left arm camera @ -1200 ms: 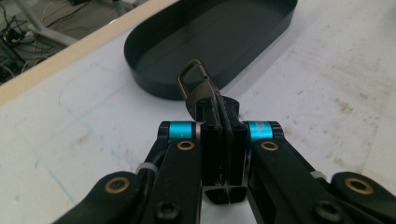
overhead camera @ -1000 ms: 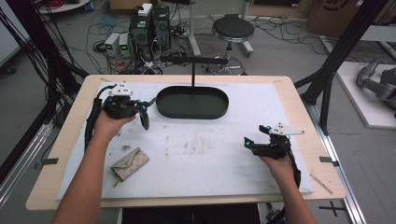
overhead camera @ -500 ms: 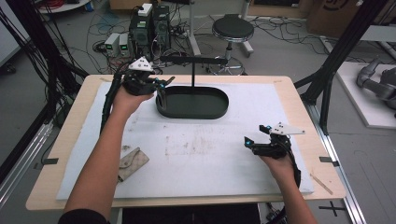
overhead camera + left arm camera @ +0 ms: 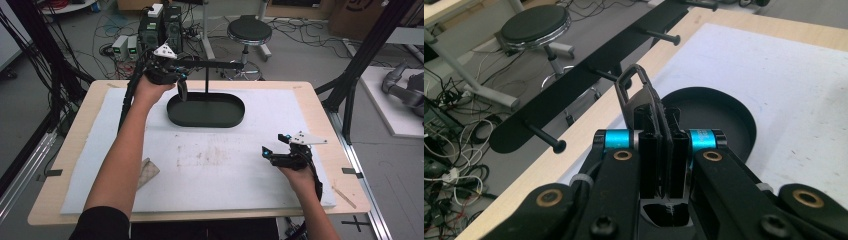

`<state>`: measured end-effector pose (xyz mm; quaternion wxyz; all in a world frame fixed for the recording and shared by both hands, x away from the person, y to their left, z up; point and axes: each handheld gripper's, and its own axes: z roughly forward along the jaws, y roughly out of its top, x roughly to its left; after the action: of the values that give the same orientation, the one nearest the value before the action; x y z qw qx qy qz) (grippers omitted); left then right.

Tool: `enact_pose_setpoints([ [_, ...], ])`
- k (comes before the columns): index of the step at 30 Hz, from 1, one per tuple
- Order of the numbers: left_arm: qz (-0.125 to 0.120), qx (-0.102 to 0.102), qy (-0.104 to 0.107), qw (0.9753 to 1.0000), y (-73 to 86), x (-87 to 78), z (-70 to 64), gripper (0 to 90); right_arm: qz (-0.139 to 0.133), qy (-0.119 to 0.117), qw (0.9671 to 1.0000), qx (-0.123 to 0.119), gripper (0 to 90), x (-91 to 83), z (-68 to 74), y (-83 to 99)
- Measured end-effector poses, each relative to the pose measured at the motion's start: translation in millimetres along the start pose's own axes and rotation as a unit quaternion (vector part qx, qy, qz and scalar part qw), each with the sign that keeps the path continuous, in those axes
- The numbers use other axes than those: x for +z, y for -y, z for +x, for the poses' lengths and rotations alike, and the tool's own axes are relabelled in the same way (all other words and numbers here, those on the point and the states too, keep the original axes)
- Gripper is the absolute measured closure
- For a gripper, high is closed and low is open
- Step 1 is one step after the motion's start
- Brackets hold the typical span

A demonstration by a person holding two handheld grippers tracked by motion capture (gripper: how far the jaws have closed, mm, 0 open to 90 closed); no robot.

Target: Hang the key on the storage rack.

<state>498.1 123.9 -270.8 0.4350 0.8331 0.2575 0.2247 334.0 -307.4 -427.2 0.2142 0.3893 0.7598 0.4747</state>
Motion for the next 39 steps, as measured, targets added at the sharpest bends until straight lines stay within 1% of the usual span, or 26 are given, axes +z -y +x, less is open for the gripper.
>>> enact_pose_setpoints([
  [4,-0.001,-0.006,0.0,1.0,-2.9,7.9,3.3,87.5,0.003,-0.002,1.0,-0.002,15.2,0.9,0.7,0.5],
  [6,0.004,-0.003,0.0,1.0,-3.7,11.7,3.3,87.5,0.004,-0.002,1.0,-0.002,15.2,1.0,0.6,0.6],
  [10,0.014,0.001,0.007,0.9999,-2.9,22.6,-0.1,87.5,0.004,-0.001,1.0,0.001,15.2,1.1,-0.6,1.4],
  [15,0.021,-0.002,0.009,0.9997,-2.7,35.3,-2.6,87.6,0.004,-0.003,1.0,0.0,15.2,0.9,0.1,1.6],
  [21,0.03,0.005,0.012,0.9995,-4.2,47.6,-7.8,87.6,0.005,-0.003,1.0,0.002,15.2,1.1,-0.5,1.7],
  [27,0.035,-0.004,0.014,0.9993,-2.0,57.2,-6.0,87.5,0.005,-0.004,1.0,0.001,15.2,1.5,-1.0,2.1],
  [30,0.036,-0.011,0.015,0.9992,0.0,60.5,-4.0,87.2,0.005,-0.004,1.0,0.002,15.2,1.2,-1.2,2.4],
  [33,0.041,-0.01,0.014,0.999,0.5,60.9,-3.8,85.9,0.004,-0.004,1.0,0.003,15.2,1.1,-1.8,2.6],
  [35,0.036,-0.013,0.02,0.9991,0.7,60.2,-4.2,83.8,0.005,-0.003,1.0,0.003,15.2,0.6,-1.8,2.6],
  [36,0.035,-0.013,0.019,0.9991,0.4,59.3,-4.5,81.1,0.004,-0.003,1.0,0.002,15.2,0.6,-1.8,2.7],
  [38,0.038,-0.014,0.026,0.9989,0.4,57.6,-5.5,76.8,0.004,-0.003,1.0,0.002,15.2,0.6,-1.6,2.6],
  [39,0.037,-0.015,0.028,0.9988,0.9,56.3,-6.3,76.8,0.004,-0.004,1.0,0.002,15.2,0.4,-1.2,2.7],
])
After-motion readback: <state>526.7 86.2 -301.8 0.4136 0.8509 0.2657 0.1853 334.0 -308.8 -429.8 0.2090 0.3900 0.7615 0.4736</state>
